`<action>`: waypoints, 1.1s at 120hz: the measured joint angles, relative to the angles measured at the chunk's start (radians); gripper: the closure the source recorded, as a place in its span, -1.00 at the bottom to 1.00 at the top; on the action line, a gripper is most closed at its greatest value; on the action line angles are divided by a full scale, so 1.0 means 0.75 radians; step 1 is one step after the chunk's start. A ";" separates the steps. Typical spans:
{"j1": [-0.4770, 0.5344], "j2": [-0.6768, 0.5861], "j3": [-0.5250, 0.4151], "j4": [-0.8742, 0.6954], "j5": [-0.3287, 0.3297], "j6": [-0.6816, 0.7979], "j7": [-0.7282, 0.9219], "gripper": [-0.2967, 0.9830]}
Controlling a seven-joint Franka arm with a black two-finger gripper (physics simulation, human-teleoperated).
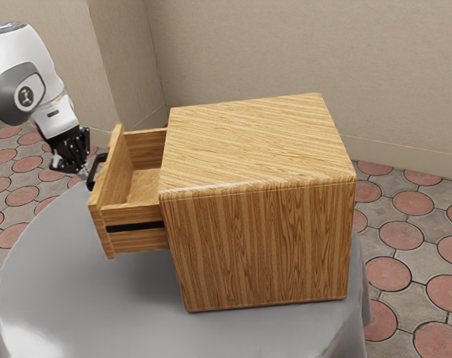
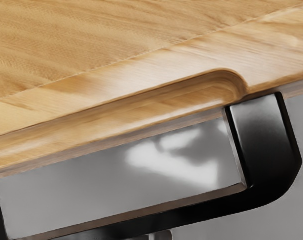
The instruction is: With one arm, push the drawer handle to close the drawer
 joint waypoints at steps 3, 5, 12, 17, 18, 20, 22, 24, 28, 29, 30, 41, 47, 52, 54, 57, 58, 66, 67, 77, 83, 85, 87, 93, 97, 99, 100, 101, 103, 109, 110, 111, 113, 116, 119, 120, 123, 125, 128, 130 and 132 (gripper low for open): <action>0.000 0.000 -0.003 0.000 0.000 0.000 -0.002 0.69; 0.000 0.000 -0.005 0.000 0.000 0.000 -0.003 0.69; 0.000 0.001 -0.014 0.001 -0.001 0.000 -0.008 0.69; 0.000 0.002 -0.019 0.002 -0.001 0.001 -0.011 0.69; 0.000 0.002 -0.020 0.002 -0.001 0.001 -0.012 0.69; 0.000 0.001 -0.022 0.002 -0.001 0.001 -0.013 0.69; 0.000 0.001 -0.023 0.002 -0.001 0.001 -0.015 0.69; 0.000 0.001 -0.024 0.002 -0.001 0.001 -0.016 0.69; 0.000 0.001 -0.028 0.002 -0.001 0.001 -0.019 0.69; 0.000 0.001 -0.030 0.002 -0.001 0.001 -0.020 0.69; 0.000 0.001 -0.032 0.002 -0.001 0.001 -0.020 0.69; -0.001 0.002 -0.046 0.003 -0.002 0.003 -0.028 0.69; -0.001 0.002 -0.055 0.003 -0.006 0.004 -0.032 0.69; 0.000 0.002 -0.062 0.004 -0.009 0.005 -0.035 0.69; 0.000 0.003 -0.065 0.004 -0.010 0.006 -0.036 0.69; -0.001 0.003 -0.068 0.004 -0.011 0.007 -0.038 0.69; -0.001 0.003 -0.069 0.004 -0.011 0.007 -0.039 0.69; -0.002 0.004 -0.079 0.005 -0.013 0.009 -0.045 0.69; -0.002 0.004 -0.079 0.006 -0.013 0.010 -0.045 0.69; -0.001 0.004 -0.092 0.008 -0.017 0.012 -0.052 0.69; -0.002 0.005 -0.098 0.009 -0.020 0.013 -0.056 0.69; -0.002 0.006 -0.100 0.010 -0.020 0.013 -0.057 0.69; -0.002 0.006 -0.101 0.010 -0.021 0.014 -0.058 0.69; -0.002 0.006 -0.106 0.010 -0.023 0.015 -0.061 0.69; -0.001 0.006 -0.111 0.010 -0.026 0.015 -0.064 0.69; -0.001 0.006 -0.113 0.011 -0.028 0.015 -0.065 0.69; -0.001 0.006 -0.114 0.011 -0.029 0.016 -0.065 0.69; -0.001 0.006 -0.115 0.011 -0.029 0.016 -0.066 0.69; -0.002 0.006 -0.117 0.012 -0.030 0.016 -0.067 0.69; -0.001 0.006 -0.127 0.012 -0.034 0.018 -0.069 0.69; -0.001 0.006 -0.128 0.012 -0.034 0.018 -0.070 0.69; -0.001 0.006 -0.129 0.012 -0.034 0.018 -0.070 0.69; -0.001 0.006 -0.132 0.012 -0.035 0.019 -0.071 0.69; -0.002 0.006 -0.135 0.012 -0.036 0.020 -0.072 0.69; -0.002 0.006 -0.136 0.012 -0.037 0.021 -0.073 0.69; -0.002 0.006 -0.137 0.012 -0.037 0.022 -0.074 0.69; -0.002 0.006 -0.138 0.012 -0.039 0.023 -0.075 0.69; -0.002 0.006 -0.139 0.012 -0.040 0.023 -0.075 0.69; -0.002 0.006 -0.140 0.012 -0.042 0.024 -0.076 0.69; -0.001 0.006 -0.145 0.012 -0.043 0.025 -0.077 0.69; -0.001 0.006 -0.148 0.013 -0.045 0.026 -0.078 0.69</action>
